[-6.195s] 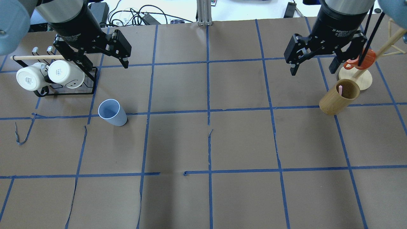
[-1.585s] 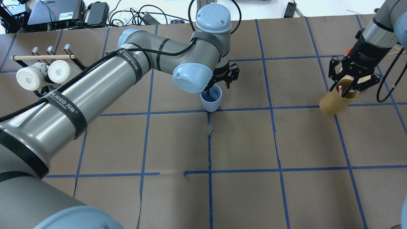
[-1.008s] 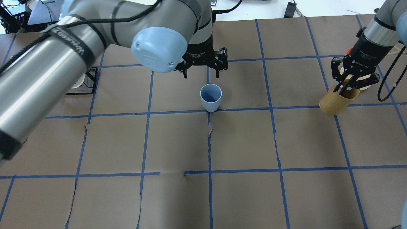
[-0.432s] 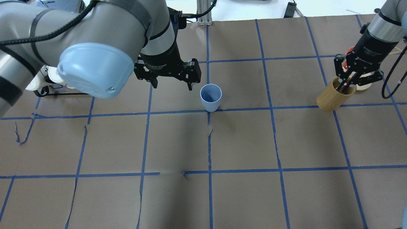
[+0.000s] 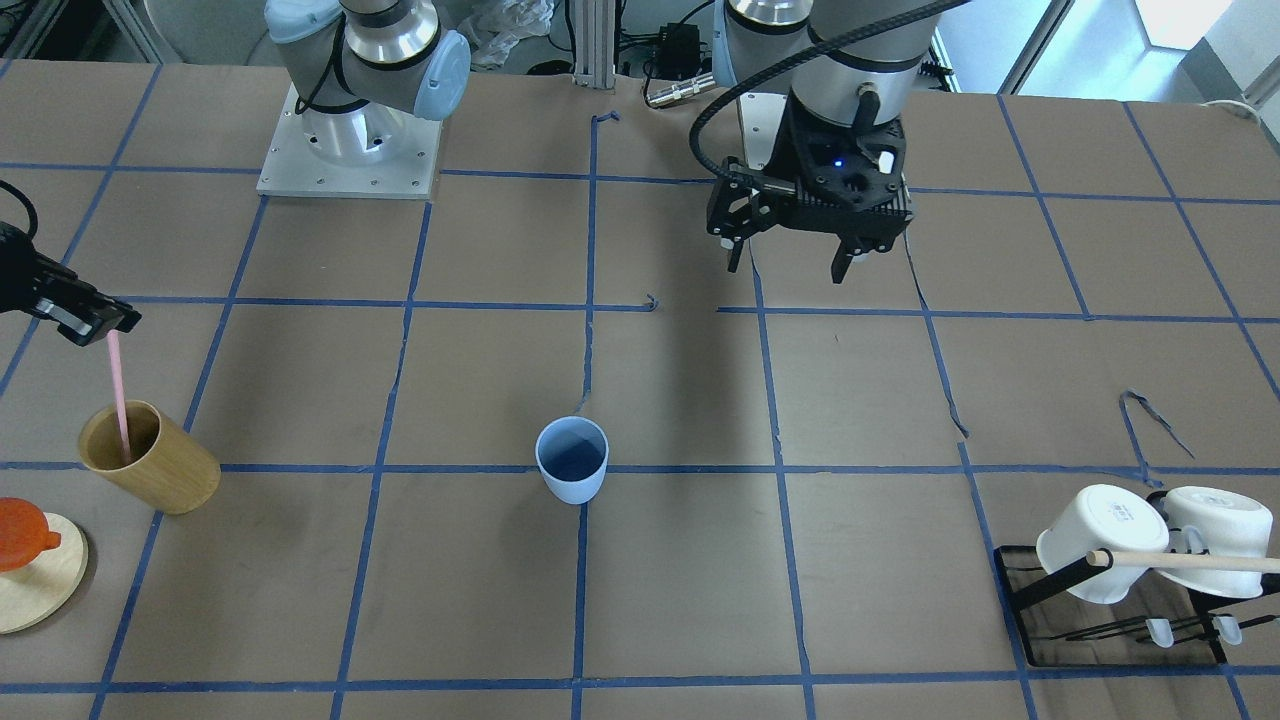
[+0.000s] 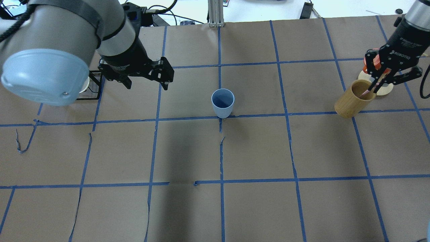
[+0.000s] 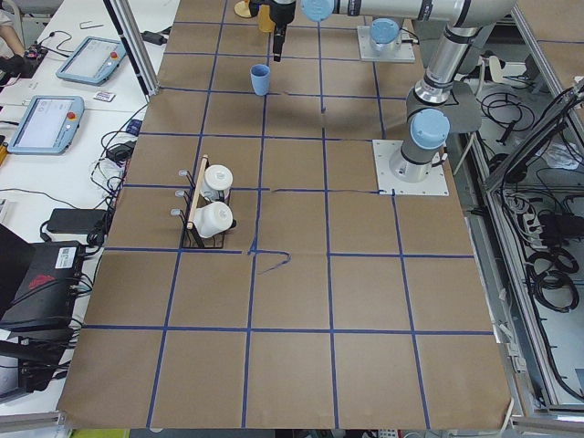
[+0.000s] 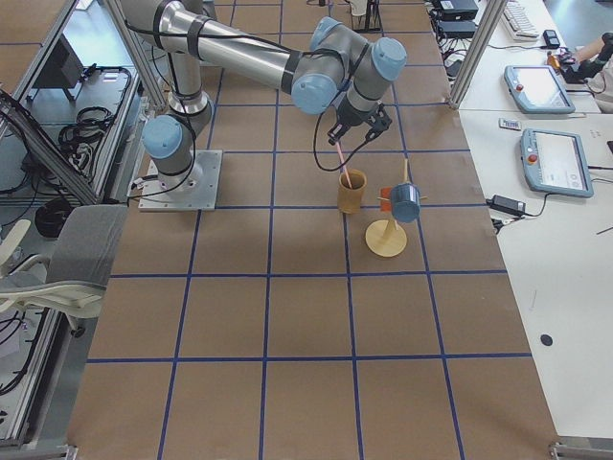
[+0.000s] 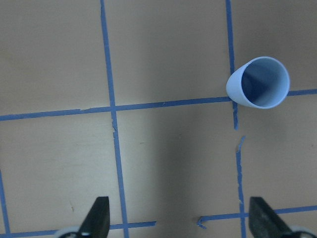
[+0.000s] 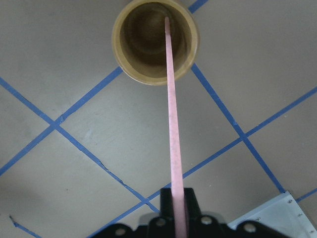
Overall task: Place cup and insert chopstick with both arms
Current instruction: 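Pull chopstick out of bamboo cup with right gripper while left withdraws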
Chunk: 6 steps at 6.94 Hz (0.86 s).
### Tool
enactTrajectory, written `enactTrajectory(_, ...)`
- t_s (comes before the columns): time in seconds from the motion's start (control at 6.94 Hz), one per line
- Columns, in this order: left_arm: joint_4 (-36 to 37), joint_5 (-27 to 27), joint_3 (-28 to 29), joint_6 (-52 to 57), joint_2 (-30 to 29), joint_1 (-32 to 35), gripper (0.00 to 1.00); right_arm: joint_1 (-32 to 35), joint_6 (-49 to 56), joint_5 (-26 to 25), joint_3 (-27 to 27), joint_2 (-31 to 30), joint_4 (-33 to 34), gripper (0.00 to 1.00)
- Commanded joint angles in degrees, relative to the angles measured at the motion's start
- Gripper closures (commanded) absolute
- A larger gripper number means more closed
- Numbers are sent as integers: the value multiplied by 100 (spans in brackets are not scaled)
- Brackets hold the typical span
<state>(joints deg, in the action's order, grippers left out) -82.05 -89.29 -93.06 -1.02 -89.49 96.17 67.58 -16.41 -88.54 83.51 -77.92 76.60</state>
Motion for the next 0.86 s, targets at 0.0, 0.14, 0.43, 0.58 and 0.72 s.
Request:
enactTrajectory(0.0,-4,34,25,269,46,-248,0,-157,6,-23,-552,-47,-765,89)
enactTrajectory(0.14,-12,-44,60,260,72,-257,0,-157,6,29,-843,-48,-1117,90)
enactTrajectory(0.43,-56,-10,131,269,81,-362,0,-140,23,91,-1257,-153,-1663,90)
enactTrajectory(0.58,-56,-1,113,269,90,-371,0,-114,23,256,-1441,-249,-1961,90)
enactTrajectory(0.72,-56,0,104,269,90,-380,0,-87,15,519,-1548,-259,-2156,92)
